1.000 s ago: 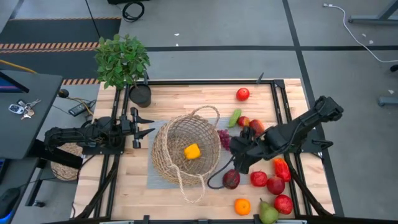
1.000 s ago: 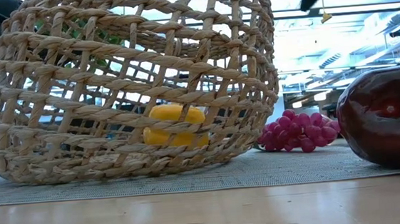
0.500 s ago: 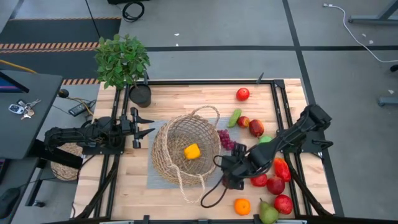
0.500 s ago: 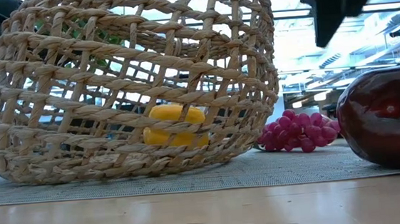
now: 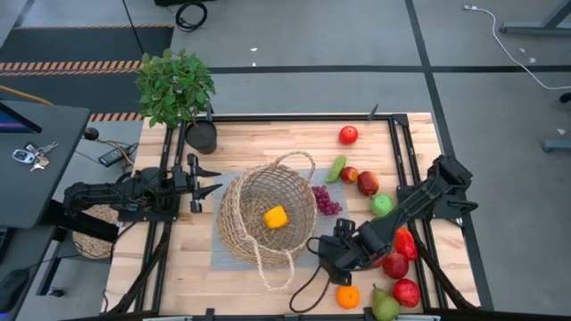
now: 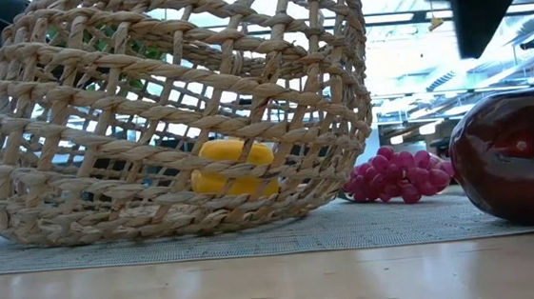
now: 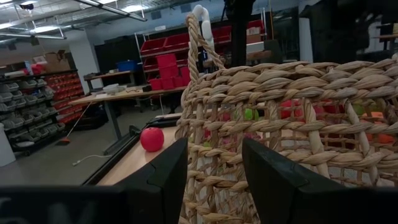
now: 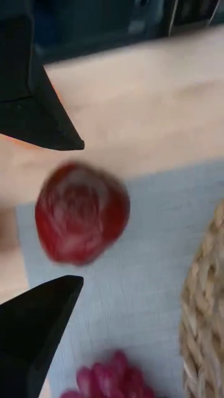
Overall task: Build produce basket
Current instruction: Put the orange in the basket
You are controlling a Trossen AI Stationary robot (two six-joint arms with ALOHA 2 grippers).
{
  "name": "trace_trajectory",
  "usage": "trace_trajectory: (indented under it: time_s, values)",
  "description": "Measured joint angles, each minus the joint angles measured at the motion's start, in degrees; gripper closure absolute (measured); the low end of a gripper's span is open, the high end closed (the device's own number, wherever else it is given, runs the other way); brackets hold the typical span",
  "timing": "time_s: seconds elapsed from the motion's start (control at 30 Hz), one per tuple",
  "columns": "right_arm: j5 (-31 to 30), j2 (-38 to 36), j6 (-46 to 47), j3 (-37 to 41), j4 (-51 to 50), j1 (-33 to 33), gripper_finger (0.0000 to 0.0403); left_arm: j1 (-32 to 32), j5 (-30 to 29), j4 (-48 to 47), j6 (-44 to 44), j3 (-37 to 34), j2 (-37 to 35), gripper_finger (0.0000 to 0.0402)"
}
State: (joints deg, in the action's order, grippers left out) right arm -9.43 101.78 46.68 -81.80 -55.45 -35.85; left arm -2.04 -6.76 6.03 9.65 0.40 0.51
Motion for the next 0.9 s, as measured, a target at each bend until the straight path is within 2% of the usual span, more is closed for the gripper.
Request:
trace_trajectory:
  time_s: [0.13, 0.23, 0.43, 0.6, 0.9]
  values:
    - [-0.5, 0.4, 4.4, -1.0, 4.2, -4.1, 0.0055, 0.0, 0.0, 0.0, 0.0, 0.0, 0.0, 0.0241]
    - [-3.1, 0.4, 7.3, -1.1, 7.1, -7.1, 0.0055, 0.0, 0.0, 0.0, 0.0, 0.0, 0.0, 0.0241]
    - [-7.3, 2.2, 12.5, -1.2, 7.3, -12.7, 0.0055, 0.0, 0.0, 0.0, 0.0, 0.0, 0.0, 0.0241]
    - [-4.6, 8.0, 13.7, -4.6, 6.2, -14.5, 0.0055, 0.0, 0.0, -0.1, 0.0, 0.0, 0.0, 0.0241]
    - [-1.0, 18.7, 10.0, -16.3, -5.5, -15.2, 0.0055, 0.0, 0.0, 0.1, 0.0, 0.0, 0.0, 0.0241]
